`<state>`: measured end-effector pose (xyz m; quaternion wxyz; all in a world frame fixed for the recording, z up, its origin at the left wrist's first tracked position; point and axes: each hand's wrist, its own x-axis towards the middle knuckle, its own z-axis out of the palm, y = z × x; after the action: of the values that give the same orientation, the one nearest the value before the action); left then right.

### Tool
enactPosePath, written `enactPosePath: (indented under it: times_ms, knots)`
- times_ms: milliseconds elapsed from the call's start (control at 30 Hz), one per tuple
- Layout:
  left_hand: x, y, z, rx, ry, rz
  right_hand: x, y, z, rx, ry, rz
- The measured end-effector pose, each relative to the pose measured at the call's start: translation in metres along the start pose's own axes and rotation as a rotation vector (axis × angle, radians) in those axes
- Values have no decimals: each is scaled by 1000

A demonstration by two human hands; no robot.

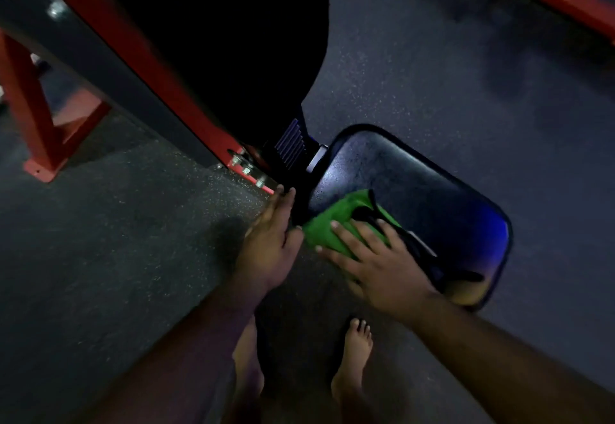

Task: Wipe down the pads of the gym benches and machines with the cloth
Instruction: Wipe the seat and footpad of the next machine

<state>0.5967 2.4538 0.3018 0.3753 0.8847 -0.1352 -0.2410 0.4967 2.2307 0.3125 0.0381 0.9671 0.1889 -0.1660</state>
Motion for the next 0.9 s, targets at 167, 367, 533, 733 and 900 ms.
enactPosePath:
  times_ms: [167, 367, 533, 733, 900]
  knots:
    - [-2, -18, 4, -36, 12, -7, -30, 14, -5, -39, -1, 88]
    - [-6, -22, 6, -192, 124, -76, 103, -26, -26, 29, -24, 0]
    - [-8, -4, 11, -48, -10, -3, -37, 13, 7, -73, 1, 44]
    - [-1, 8, 21, -37, 7, 5, -13, 23, -5, 52, -16, 170]
    - [7, 12, 26, 124, -16, 17, 102, 74, -31, 156, 17, 244]
